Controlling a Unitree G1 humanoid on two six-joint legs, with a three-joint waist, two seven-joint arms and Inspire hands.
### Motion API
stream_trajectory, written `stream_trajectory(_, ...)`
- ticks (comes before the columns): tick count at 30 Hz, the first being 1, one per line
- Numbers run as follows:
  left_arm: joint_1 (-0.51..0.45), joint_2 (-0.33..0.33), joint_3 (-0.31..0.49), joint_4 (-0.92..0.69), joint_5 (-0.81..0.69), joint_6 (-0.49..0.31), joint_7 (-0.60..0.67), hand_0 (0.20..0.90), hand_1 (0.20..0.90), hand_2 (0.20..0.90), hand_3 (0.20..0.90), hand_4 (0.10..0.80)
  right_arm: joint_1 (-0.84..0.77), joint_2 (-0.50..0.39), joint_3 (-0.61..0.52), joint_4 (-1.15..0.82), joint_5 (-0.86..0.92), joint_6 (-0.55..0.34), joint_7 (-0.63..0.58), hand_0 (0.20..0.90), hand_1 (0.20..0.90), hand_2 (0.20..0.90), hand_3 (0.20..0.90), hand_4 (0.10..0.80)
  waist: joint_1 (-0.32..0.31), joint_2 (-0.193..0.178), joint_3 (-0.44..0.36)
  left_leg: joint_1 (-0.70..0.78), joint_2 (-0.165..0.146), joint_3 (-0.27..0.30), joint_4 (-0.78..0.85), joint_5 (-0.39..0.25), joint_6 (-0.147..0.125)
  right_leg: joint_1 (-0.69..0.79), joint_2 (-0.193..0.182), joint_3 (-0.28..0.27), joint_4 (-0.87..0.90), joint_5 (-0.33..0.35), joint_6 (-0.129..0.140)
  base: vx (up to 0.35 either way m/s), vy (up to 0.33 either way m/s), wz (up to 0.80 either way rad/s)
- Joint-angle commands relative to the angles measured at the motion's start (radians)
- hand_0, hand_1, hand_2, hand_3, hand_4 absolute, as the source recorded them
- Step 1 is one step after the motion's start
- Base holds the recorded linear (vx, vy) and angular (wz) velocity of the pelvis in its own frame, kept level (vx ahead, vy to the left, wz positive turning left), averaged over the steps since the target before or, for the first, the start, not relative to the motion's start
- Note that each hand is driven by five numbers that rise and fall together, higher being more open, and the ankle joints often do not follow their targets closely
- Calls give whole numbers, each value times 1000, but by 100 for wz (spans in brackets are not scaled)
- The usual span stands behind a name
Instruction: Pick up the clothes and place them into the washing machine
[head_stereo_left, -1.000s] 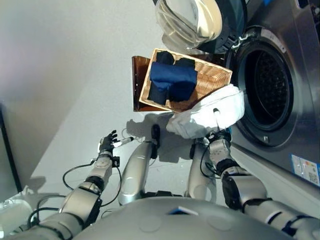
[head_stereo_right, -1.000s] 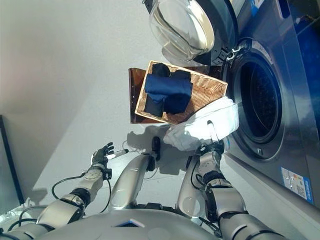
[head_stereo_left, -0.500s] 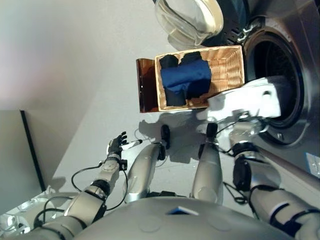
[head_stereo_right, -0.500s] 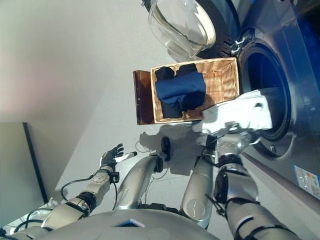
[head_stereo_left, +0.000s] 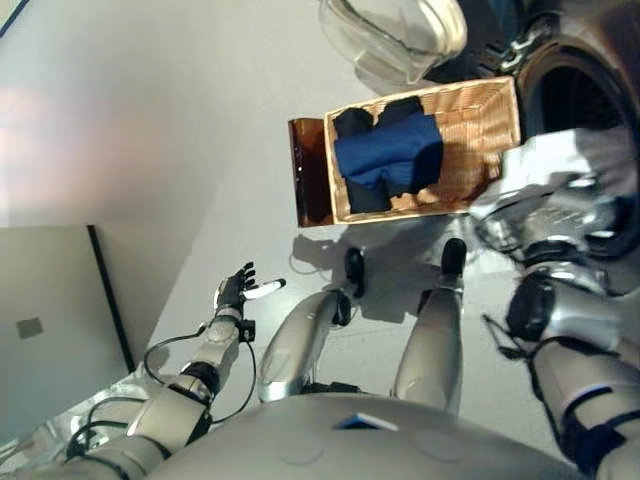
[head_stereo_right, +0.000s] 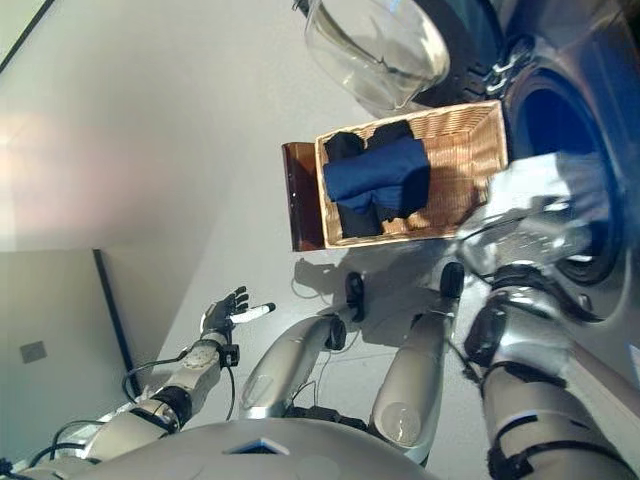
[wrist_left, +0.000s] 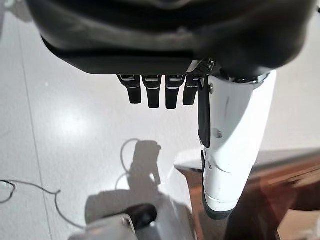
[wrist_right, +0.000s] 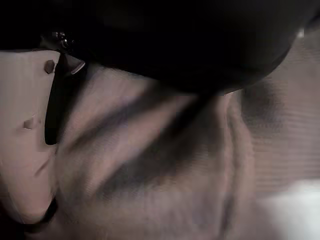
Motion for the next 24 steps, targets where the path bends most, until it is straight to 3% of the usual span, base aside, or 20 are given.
stream_trajectory(1, 25, 46, 0, 4, -20, -40, 21, 900, 900, 900, 900, 800, -122, -238, 119, -109, -133, -105, 50, 200, 200, 200, 200, 300, -9, -18, -88, -35, -2, -63, -2, 6, -86, 57, 91, -67, 49, -123, -107, -80, -30, -7)
stream_trajectory(5, 15, 52, 1, -13, -35, -39, 21, 900, 900, 900, 900, 800, -185, -229, 182, -29, -101, -76, 75, 200, 200, 200, 200, 300, 3, -14, -41, -87, 2, -70, 37, 10, -87, 19, 91, -81, 73, -119, -113, -103, -65, -8)
stream_trajectory(9, 12, 59, 2, -35, -50, -46, 22, 900, 900, 900, 900, 800, -170, -207, 169, -93, -133, -101, 28, 200, 200, 200, 200, 300, -6, -11, -19, -109, -2, -80, 39, 24, -94, -3, 87, -97, 93, -121, -120, -54, -47, 20)
stream_trajectory(16, 43, 95, 15, -49, -24, -63, 41, 900, 900, 900, 900, 800, -254, -310, 252, -136, -241, -89, -23, 200, 200, 200, 200, 300, 12, -22, -27, -138, -14, -81, 16, 45, -102, -47, 83, -97, 111, -123, -128, 11, 19, 13)
stream_trajectory(24, 54, 102, -2, -92, -31, -87, 48, 900, 900, 900, 900, 800, -370, -385, 324, -187, -291, -104, -64, 200, 200, 200, 200, 300, 21, -7, -39, -146, -24, -69, 6, 48, -101, -69, 76, -82, 119, -120, -125, 18, 50, -1)
